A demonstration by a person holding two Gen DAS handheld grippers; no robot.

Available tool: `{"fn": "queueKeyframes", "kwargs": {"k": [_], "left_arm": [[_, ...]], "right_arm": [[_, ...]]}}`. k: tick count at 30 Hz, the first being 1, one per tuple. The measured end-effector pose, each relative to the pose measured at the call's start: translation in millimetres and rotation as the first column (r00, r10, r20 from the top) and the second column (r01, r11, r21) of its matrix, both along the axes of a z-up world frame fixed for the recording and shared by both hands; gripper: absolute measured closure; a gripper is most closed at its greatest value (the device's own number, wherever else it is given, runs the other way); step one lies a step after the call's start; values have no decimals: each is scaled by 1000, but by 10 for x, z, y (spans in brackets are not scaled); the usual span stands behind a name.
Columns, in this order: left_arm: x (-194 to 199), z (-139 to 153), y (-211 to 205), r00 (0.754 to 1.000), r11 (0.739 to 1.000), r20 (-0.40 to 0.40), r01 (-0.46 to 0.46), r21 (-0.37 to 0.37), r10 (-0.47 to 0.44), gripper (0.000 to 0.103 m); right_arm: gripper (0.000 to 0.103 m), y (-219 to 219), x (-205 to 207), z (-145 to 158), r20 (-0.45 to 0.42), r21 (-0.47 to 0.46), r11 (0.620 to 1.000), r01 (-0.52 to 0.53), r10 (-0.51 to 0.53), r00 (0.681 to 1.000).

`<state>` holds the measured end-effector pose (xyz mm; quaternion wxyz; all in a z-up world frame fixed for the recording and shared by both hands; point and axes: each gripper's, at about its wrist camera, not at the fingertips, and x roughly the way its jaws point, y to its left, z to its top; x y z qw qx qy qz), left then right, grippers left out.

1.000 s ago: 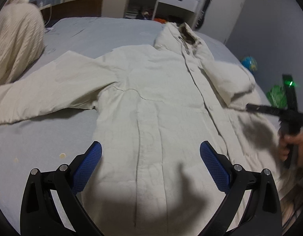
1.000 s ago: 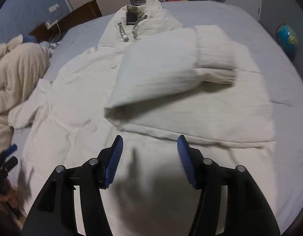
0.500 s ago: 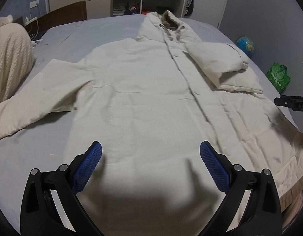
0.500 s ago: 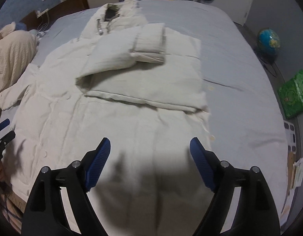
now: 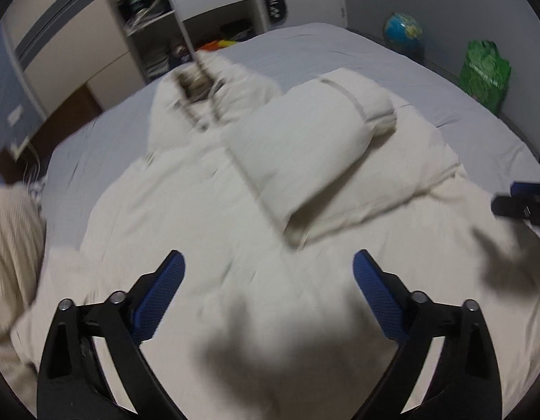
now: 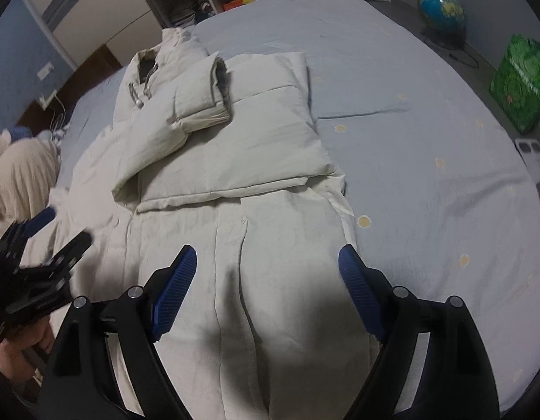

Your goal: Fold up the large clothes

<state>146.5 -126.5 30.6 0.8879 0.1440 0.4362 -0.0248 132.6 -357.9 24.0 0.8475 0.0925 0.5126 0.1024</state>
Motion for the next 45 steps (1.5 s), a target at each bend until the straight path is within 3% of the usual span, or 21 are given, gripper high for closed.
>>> {"fn": "queueKeyframes", "kwargs": {"k": [9,11,13,14,16,18,25,29,32,37,42,44,45], "left_arm": [[668,-157,-557,995,990,-59,87,108,-80,24],[802,-245,-629,991,987,-97,102,126,-90,33],[899,-317,-640,987,986,-133,107,131,-90,57],[940,-320,-613,987,987,-139,103,121,-85,63],[960,-240,-539,990,994,-121,84,69,-75,81],[944,-92,-433,996,998,-73,55,5,-54,87],[708,238,144,997,989,46,-60,-133,66,92],[502,217,634,979,956,59,-177,-233,195,92],[337,84,988,956,910,24,-271,-313,293,92],[128,-297,1376,924,843,-77,-375,-385,376,93],[67,-666,1616,894,814,-185,-447,-372,407,92],[31,-682,1675,902,812,-185,-431,-393,389,92],[21,-671,1684,906,812,-186,-423,-401,380,86]], "right_arm": [[24,32,71,-121,-63,13,1000,-2,3,998],[24,17,78,-136,-72,26,1000,2,-1,997],[24,8,70,-134,-71,32,999,7,-5,997],[24,4,71,-140,-72,34,999,8,-6,997],[24,6,73,-145,-76,33,999,8,-6,997],[24,-6,66,-149,-76,35,999,7,-5,997],[24,-8,76,-150,-81,20,1000,-5,7,997],[24,-27,98,-151,-86,22,1000,-1,3,996],[24,5,105,-150,-86,12,1000,-4,5,996],[24,55,102,-159,-90,-9,1000,-9,8,996],[24,61,109,-155,-92,-19,1000,-11,9,996],[24,64,115,-156,-92,-24,1000,-14,11,996],[24,71,119,-156,-93,-29,999,-15,13,996]]}}
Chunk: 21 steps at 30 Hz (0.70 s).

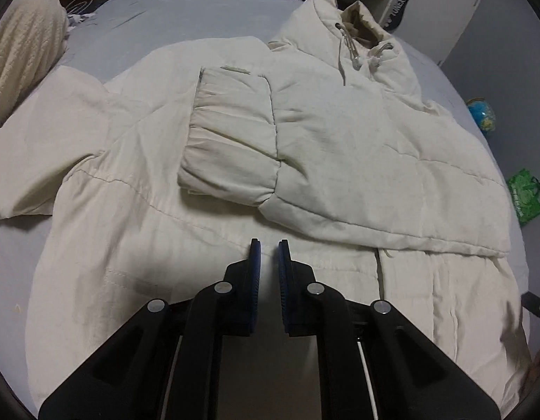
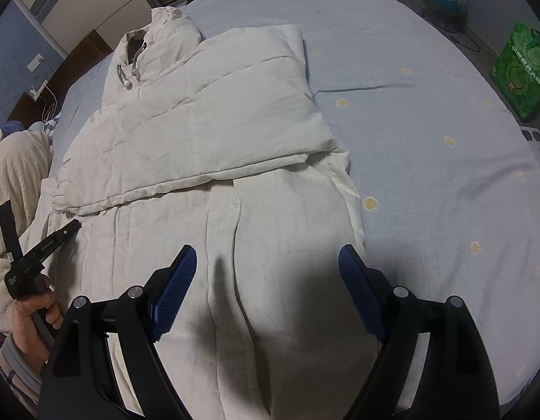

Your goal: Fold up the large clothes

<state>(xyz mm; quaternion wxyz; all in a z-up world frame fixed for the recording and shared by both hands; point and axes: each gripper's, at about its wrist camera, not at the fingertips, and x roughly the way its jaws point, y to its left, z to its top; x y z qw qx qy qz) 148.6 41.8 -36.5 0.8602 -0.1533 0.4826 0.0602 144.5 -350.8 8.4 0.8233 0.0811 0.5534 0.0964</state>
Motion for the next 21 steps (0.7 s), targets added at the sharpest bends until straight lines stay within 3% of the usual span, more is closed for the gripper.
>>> {"fn": "queueKeyframes", "kwargs": {"k": [2,4,7,11,16,21], "left_arm": [[-47,54,19,999,999,20,28,-23,-27,67],[-173,156,75,997,999,65,43,-10,-42,37],[-337,269,174,994,999,103,40,12,-41,20],[-498,335,519,994,1000,109,1,25,-4,16],[-681,399,1103,988,993,103,-117,16,114,16],[-864,408,1741,957,963,108,-268,-39,270,13]], "right_arm": [[24,22,5,-6,-2,-13,1000,-6,6,1000],[24,58,1,-11,-3,-29,1000,-13,13,1000],[24,93,-6,-10,2,-45,999,-24,25,1000],[24,124,-11,-10,4,-58,998,-35,35,999],[24,164,-26,5,10,-78,995,-61,62,998],[24,185,-25,-8,4,-92,993,-74,75,997]]}}
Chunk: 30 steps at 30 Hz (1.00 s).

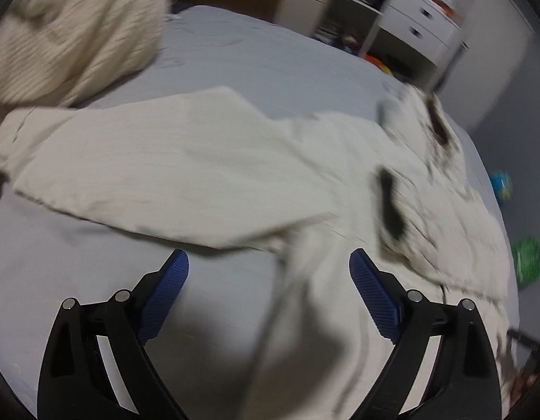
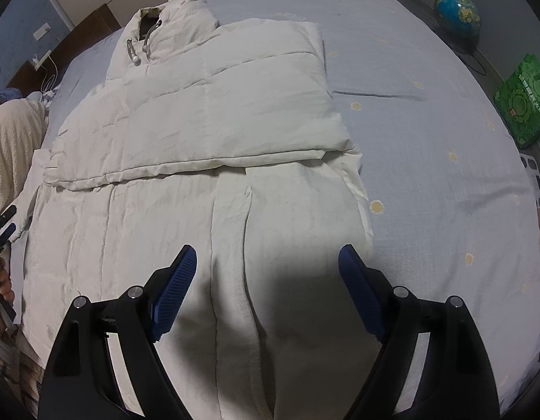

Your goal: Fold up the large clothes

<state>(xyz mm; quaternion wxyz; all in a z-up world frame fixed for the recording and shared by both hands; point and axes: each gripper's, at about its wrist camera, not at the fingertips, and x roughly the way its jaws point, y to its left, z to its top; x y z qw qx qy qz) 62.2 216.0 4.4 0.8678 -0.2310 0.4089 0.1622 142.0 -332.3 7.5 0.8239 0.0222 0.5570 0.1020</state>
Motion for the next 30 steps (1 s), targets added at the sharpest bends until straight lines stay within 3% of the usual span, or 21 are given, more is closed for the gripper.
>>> {"fn": "queueKeyframes", "kwargs": {"k": [5,9,15,22,25,26,27,28,29,30], "left_arm": [[-190,-175,506,988,984,11,-152,-94,153,13],[-313,-353,817,961,940,12,-266,-215,275,13],[-380,-533,1112,927,880,20,-348,-322,374,13],[-363,-571,1312,904,862,79,-369,-348,420,11],[-361,-587,1411,883,852,120,-391,-348,455,12],[-366,-590,1438,873,846,131,-402,-351,469,14],[-400,-593,1482,855,835,147,-425,-349,497,24],[-441,-619,1533,839,822,152,-447,-353,522,39],[-474,-651,1574,828,809,154,-460,-365,540,48],[-536,-706,1641,809,786,156,-474,-396,566,67]], "right_arm": [[24,-23,-11,5,2,11,1000,6,-7,1000],[24,-1,-4,-6,-2,3,1000,6,-6,1000],[24,23,15,-47,-15,-33,999,1,-1,1000],[24,-15,16,-43,-6,-28,1000,2,-2,1000],[24,3,14,-40,-7,-35,999,0,-1,1000],[24,6,14,-42,-8,-39,999,-1,1,1000],[24,6,12,-38,-8,-40,999,-2,2,1000],[24,7,9,-37,-8,-42,999,-2,2,1000],[24,4,9,-36,-8,-42,999,-2,1,1000],[24,4,9,-36,-8,-43,999,-2,2,1000]]}}
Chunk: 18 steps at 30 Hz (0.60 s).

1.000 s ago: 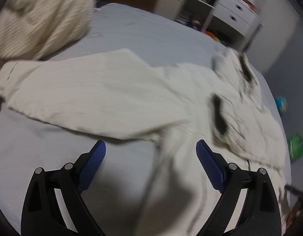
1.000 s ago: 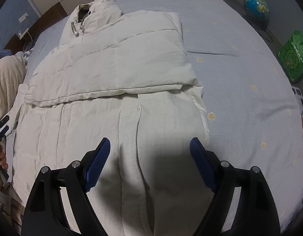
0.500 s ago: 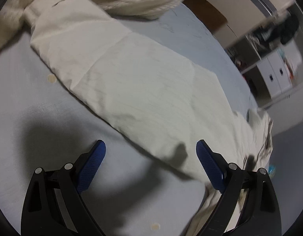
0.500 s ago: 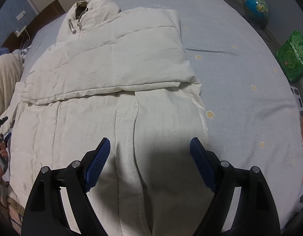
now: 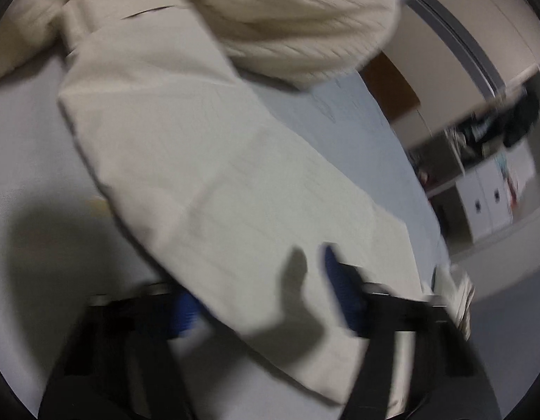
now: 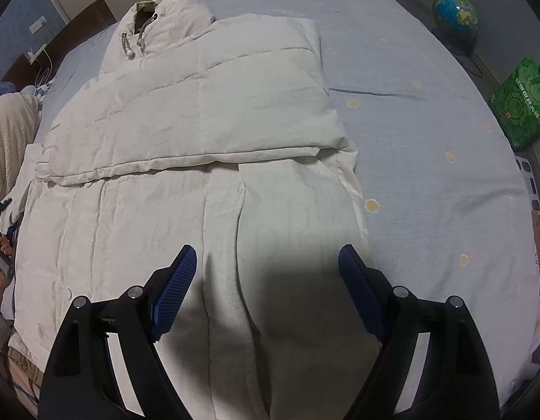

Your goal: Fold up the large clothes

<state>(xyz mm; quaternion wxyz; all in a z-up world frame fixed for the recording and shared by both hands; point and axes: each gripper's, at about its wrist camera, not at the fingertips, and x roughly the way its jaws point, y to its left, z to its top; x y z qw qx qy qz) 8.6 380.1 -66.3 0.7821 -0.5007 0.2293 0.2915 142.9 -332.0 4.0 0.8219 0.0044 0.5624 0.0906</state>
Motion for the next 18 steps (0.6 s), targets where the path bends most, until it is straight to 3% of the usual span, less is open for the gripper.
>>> {"fn": "queueKeyframes", "kwargs": {"k": [1,3,6,14,18], "left_arm": [[-48,-43,47,1000,1000,20,-19,-25,19,78],[-190,-160,150,990,993,126,-47,-108,60,87],[-265,-177,147,975,988,208,-53,-147,83,95],[-350,257,-99,935,998,352,-24,-50,40,99],[-344,428,-215,932,1000,362,-5,-10,8,99]], "right_arm": [[24,2,-1,-2,0,-1,1000,-1,1,1000],[24,6,0,-10,-3,-2,1000,-2,2,1000],[24,14,11,-26,-7,-2,1000,-2,2,1000],[24,13,2,-14,1,20,1000,1,-1,1000],[24,2,-12,-8,2,23,1000,-2,2,1000]]}}
